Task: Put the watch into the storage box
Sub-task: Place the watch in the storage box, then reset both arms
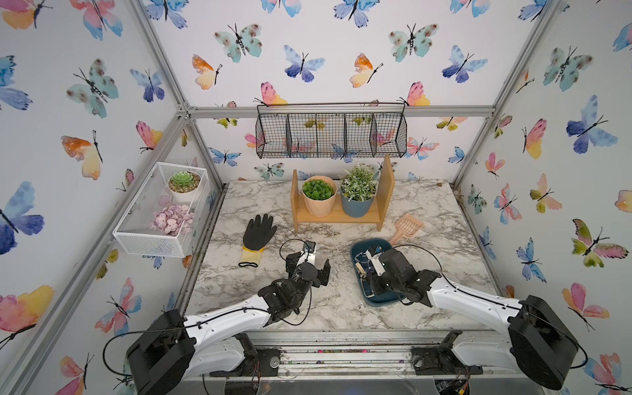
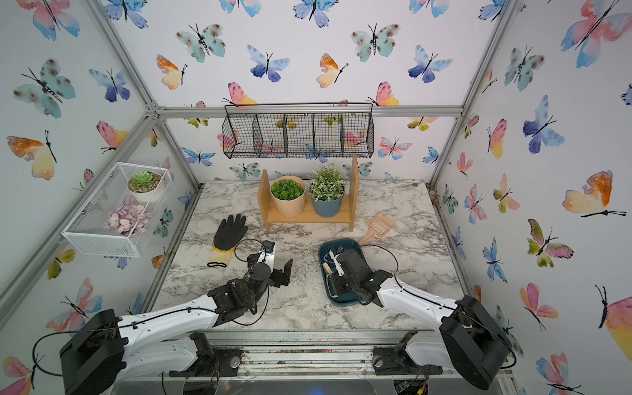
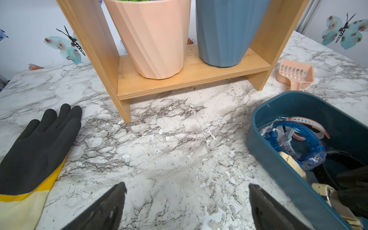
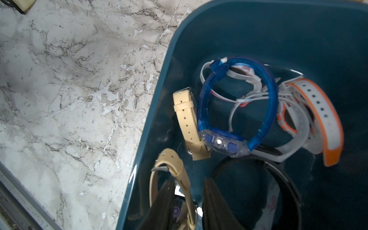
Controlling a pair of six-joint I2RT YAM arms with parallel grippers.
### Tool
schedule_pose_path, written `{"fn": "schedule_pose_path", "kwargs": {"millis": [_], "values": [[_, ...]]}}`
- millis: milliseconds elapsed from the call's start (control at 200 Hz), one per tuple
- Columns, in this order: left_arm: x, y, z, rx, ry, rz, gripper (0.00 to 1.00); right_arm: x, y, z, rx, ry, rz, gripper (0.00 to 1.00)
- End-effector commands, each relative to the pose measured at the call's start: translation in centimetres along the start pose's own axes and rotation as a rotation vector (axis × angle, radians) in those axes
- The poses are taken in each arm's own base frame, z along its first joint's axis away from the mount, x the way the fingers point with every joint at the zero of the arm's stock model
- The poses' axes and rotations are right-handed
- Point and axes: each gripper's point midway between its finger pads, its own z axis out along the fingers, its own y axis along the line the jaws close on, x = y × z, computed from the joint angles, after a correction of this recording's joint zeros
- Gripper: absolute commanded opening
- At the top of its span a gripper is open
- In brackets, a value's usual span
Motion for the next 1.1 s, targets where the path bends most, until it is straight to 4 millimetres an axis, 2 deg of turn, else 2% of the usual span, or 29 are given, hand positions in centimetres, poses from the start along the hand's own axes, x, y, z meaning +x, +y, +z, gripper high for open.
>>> {"fn": "schedule_pose_path", "kwargs": {"millis": [0, 160, 310, 415, 491, 591, 736, 841, 936, 1096], "values": [[-0.4, 0.7, -0.3, -0.004, -0.010, -0.009, 0.99, -0.8, -0.2, -0.4, 0.017, -0.017, -0.006, 0.32], [-2.2, 2.8, -0.3, -0.043, -0.052, -0.039, 0.99, -4.2, -0.7, -2.2, 0.071, -0.132, -0.034, 0.35], [-4.4, 7.1, -0.5, -0.105, -0.122, -0.105, 0.98, -8.4, -1.9, -4.2, 0.153, -0.287, -0.073, 0.51], [-5.3, 11.3, -0.8, -0.192, -0.161, -0.151, 0.99, -11.5, -4.1, -5.7, 0.168, -0.389, -0.029, 0.61], [-5.5, 14.4, -1.1, -0.264, -0.183, -0.186, 0.99, -13.6, -6.5, -7.0, 0.160, -0.483, 0.028, 0.69], [-4.6, 17.9, -1.0, -0.345, -0.191, -0.219, 0.99, -15.2, -9.8, -8.1, 0.214, -0.546, 0.071, 0.75], [-1.3, 22.2, 0.0, -0.440, -0.129, -0.256, 0.99, -15.0, -14.5, -8.0, 0.329, -0.536, 0.132, 0.87], [0.3, 24.2, 0.6, -0.465, -0.105, -0.276, 0.99, -14.1, -17.9, -8.8, 0.414, -0.569, 0.207, 0.93], [0.2, 24.9, 0.8, -0.458, -0.137, -0.270, 0.98, -13.4, -20.1, -9.6, 0.485, -0.617, 0.255, 0.97], [0.4, 25.5, 1.8, -0.458, -0.150, -0.224, 0.99, -11.5, -23.0, -9.7, 0.619, -0.632, 0.277, 1.00]]}}
